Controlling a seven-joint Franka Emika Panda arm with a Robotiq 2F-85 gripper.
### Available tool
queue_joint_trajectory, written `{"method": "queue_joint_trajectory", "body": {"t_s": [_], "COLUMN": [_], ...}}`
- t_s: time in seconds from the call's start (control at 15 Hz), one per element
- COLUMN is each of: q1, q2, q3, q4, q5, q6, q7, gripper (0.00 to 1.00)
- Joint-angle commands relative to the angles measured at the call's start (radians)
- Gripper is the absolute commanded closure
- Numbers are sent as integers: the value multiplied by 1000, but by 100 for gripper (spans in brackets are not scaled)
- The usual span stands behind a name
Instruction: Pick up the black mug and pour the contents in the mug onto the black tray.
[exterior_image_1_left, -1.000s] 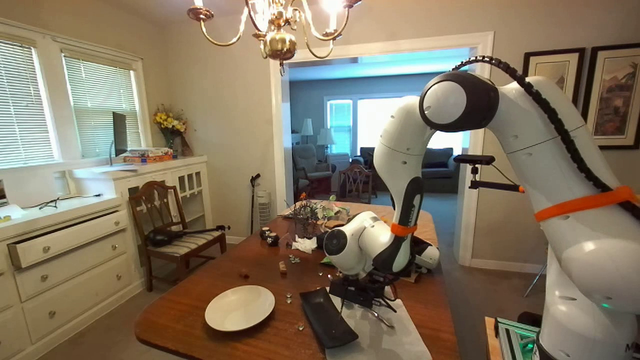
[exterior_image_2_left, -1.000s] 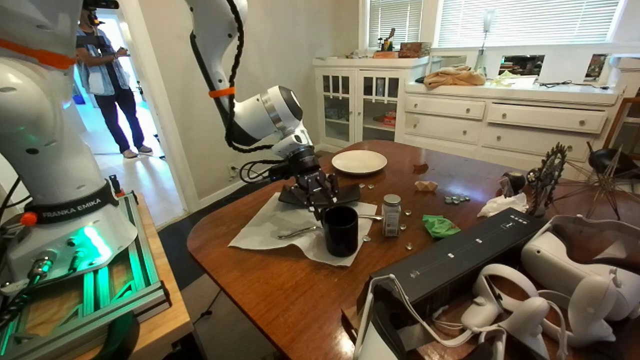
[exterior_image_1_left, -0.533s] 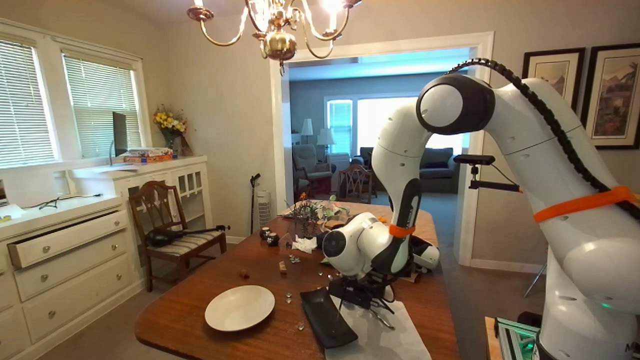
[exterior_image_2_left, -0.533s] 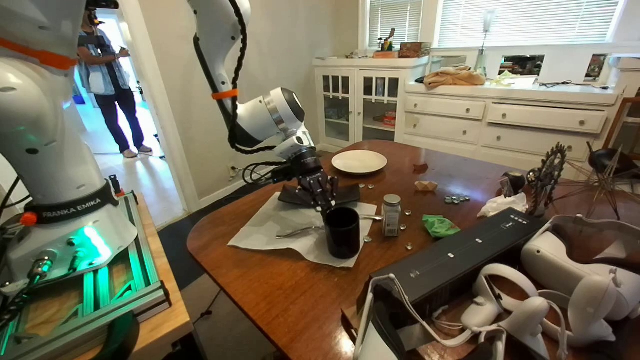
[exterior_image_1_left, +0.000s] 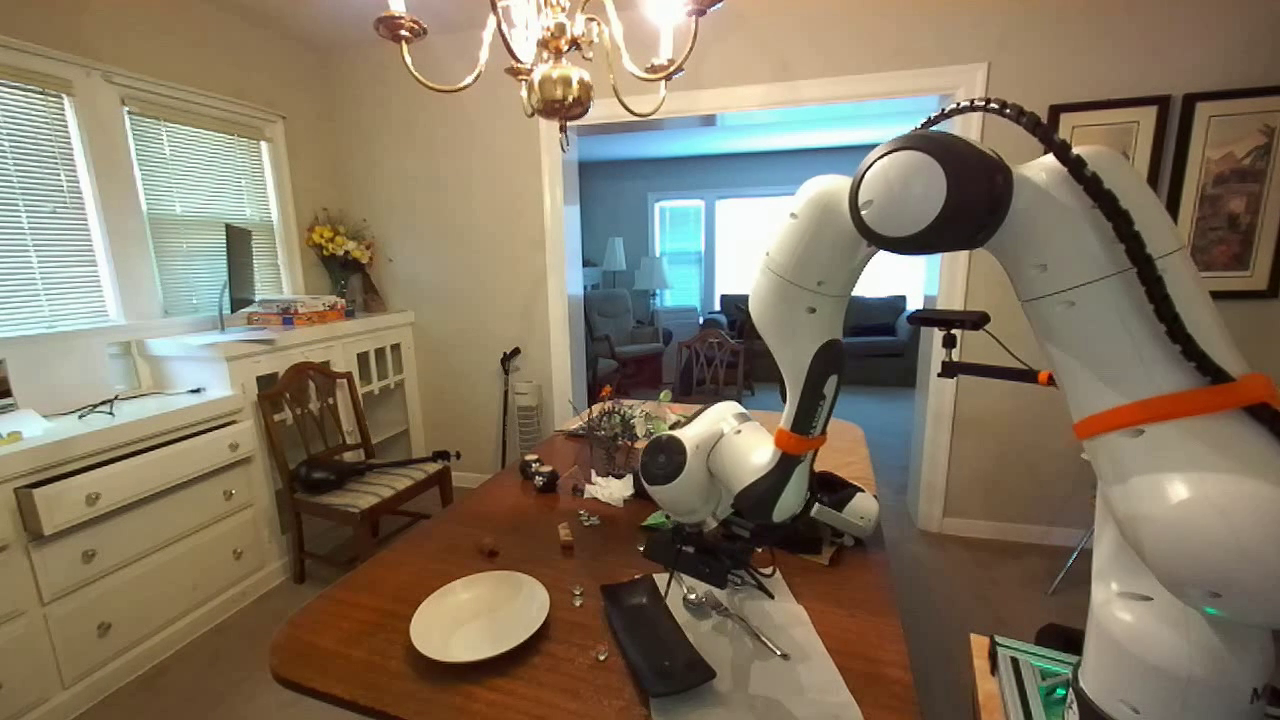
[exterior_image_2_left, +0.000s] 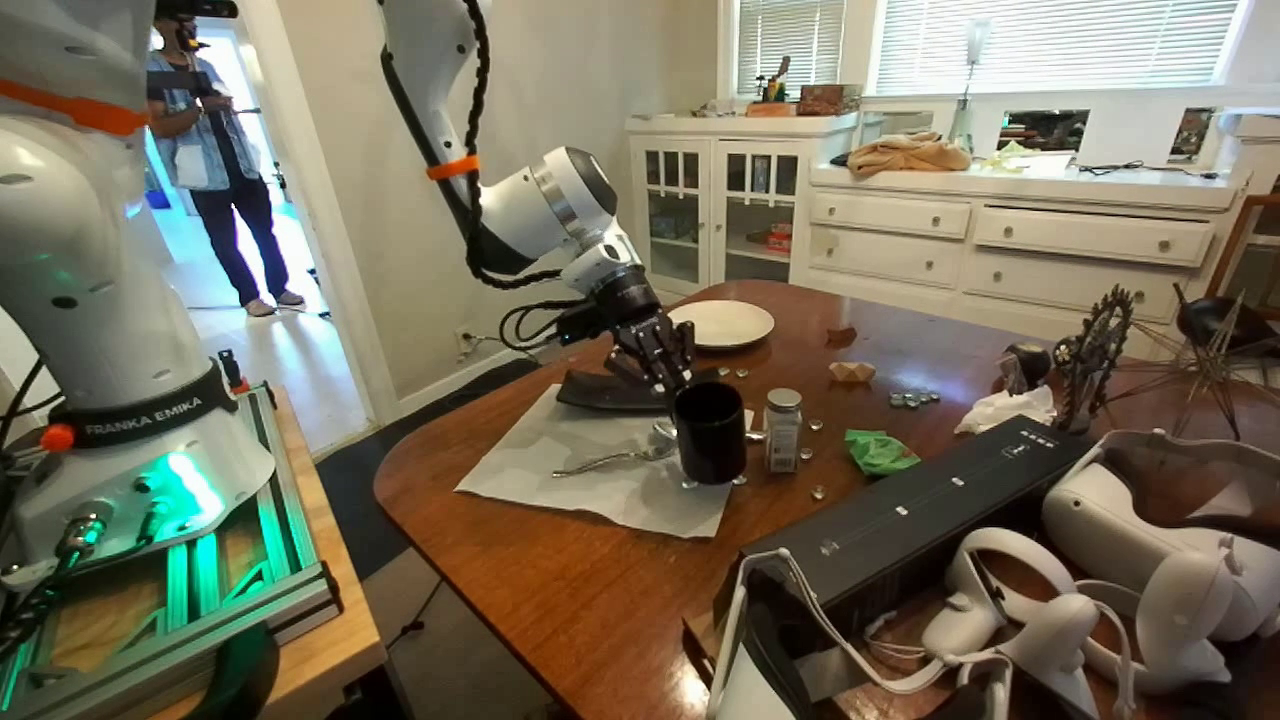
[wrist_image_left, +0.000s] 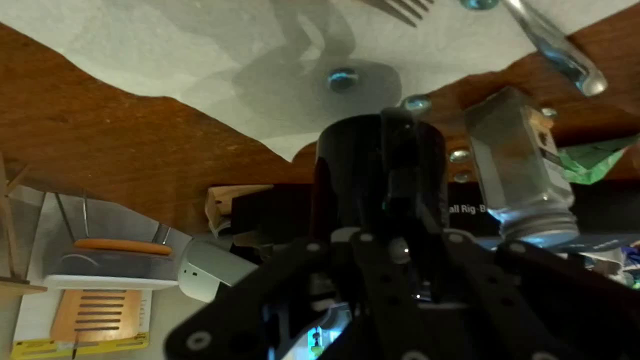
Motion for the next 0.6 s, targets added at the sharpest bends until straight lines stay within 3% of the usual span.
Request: {"method": "queue_joint_trajectory", "body": {"t_s": [0.0,0.27,0.53], "q1": [-21,-31,-14], "q2": [-108,-175,-241], "q3": [15,40,67], "q4": [-37,-62,-103], "q5": [43,246,543], "q6": [36,109,158], "q7": [-100,-298,-538], "gripper": [95,95,95]}}
